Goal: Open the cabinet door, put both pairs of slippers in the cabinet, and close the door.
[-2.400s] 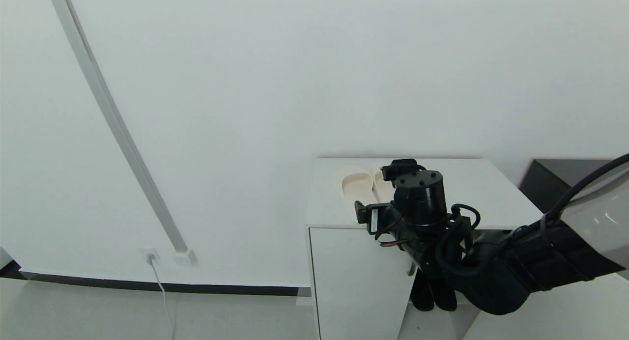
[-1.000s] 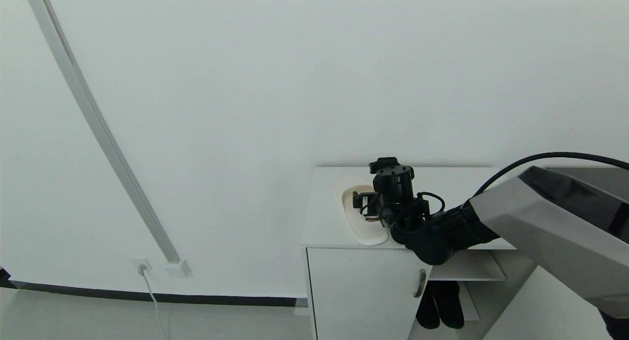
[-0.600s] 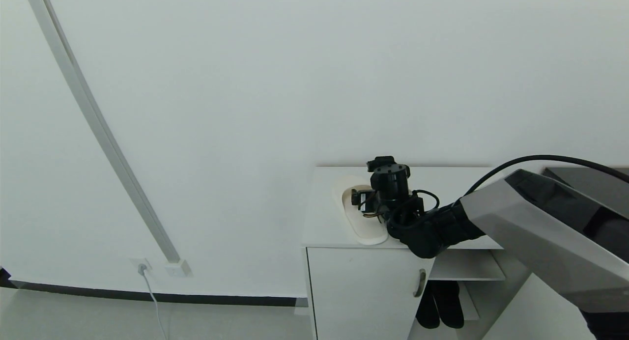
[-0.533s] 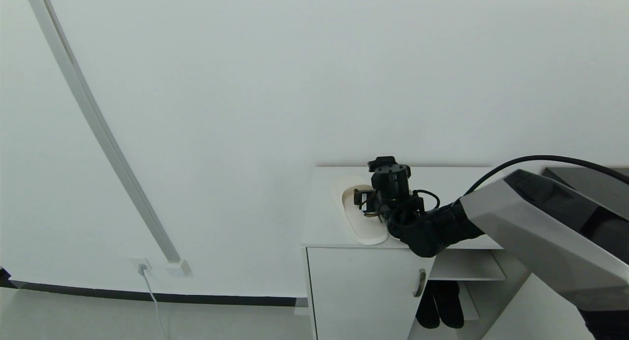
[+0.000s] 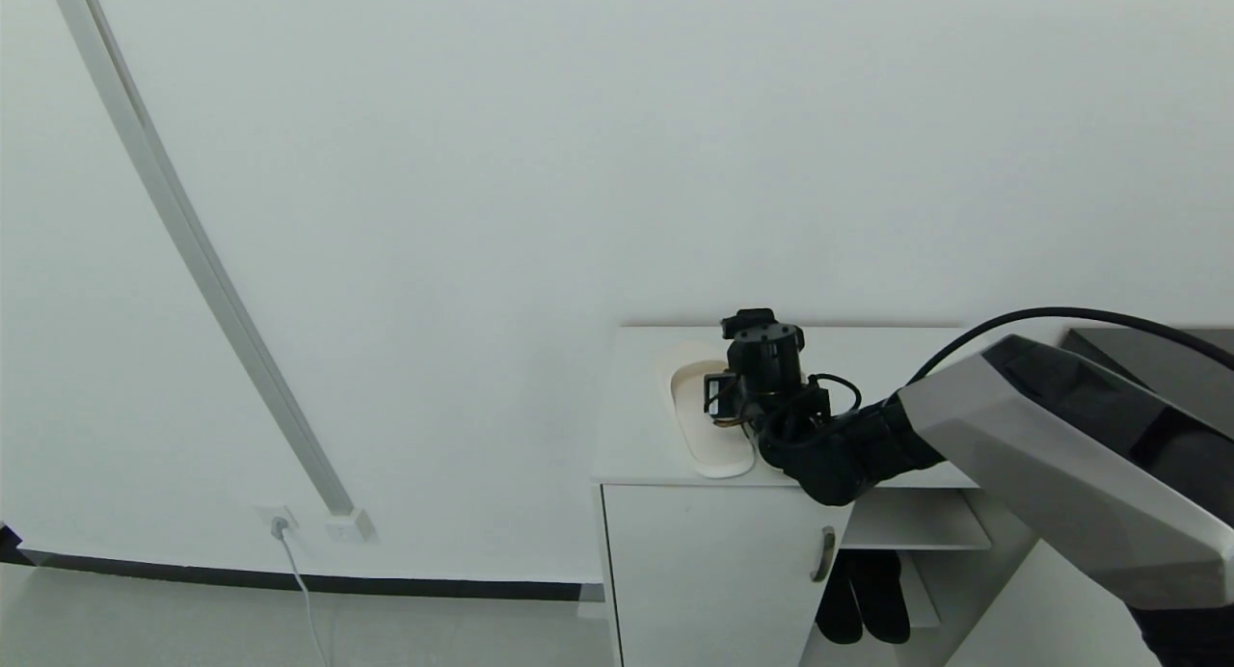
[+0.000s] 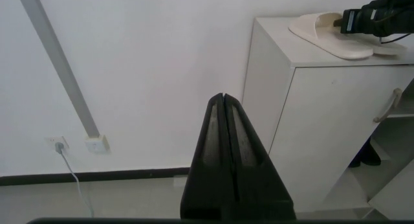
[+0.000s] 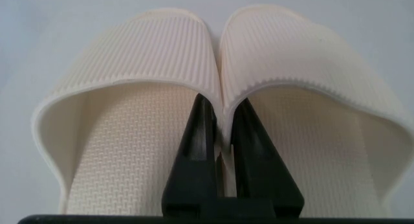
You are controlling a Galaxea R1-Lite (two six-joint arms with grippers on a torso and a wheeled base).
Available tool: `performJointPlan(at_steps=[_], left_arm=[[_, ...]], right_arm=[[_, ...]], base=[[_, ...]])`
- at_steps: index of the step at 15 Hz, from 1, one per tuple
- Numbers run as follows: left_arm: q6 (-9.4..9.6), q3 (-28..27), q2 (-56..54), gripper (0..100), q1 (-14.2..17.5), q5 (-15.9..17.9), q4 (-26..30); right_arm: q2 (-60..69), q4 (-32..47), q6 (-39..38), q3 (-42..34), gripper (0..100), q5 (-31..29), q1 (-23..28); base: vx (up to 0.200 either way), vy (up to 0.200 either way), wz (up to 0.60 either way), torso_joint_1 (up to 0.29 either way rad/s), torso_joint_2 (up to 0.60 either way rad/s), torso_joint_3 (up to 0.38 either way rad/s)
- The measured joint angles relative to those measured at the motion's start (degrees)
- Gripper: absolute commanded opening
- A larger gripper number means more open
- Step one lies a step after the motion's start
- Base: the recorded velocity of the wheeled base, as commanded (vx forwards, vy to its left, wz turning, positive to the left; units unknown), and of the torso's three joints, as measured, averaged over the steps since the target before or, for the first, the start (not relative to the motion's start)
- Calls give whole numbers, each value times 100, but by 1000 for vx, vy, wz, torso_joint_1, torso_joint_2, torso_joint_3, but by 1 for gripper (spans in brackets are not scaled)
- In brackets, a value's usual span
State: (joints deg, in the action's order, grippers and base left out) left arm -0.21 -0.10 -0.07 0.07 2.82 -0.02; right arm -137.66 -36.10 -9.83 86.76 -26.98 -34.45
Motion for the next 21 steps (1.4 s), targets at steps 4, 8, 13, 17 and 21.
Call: performJointPlan(at_steps=[4, 8, 13, 17, 21], left_arm=[[-1, 0, 0, 0, 0, 0, -2], [-1, 0, 0, 0, -5, 0, 0], [11, 0, 0, 0, 0, 5, 0], [13, 0, 0, 0, 0, 5, 0], [0, 0, 0, 0, -5, -9, 0]], right_arm=[[74, -35, -7, -118, 0, 13, -9], [833, -216, -11, -995, 0, 260, -91], [2228, -1030, 23, -3167, 0, 667, -483], [3454, -1345, 26, -4689, 0, 1128, -962], [3888, -1341, 28, -4962, 0, 1225, -1119]], base=[[0, 0, 0, 0, 0, 0], [0, 0, 0, 0, 0, 0], [0, 0, 0, 0, 0, 0], [0, 0, 0, 0, 0, 0], [0, 0, 0, 0, 0, 0]])
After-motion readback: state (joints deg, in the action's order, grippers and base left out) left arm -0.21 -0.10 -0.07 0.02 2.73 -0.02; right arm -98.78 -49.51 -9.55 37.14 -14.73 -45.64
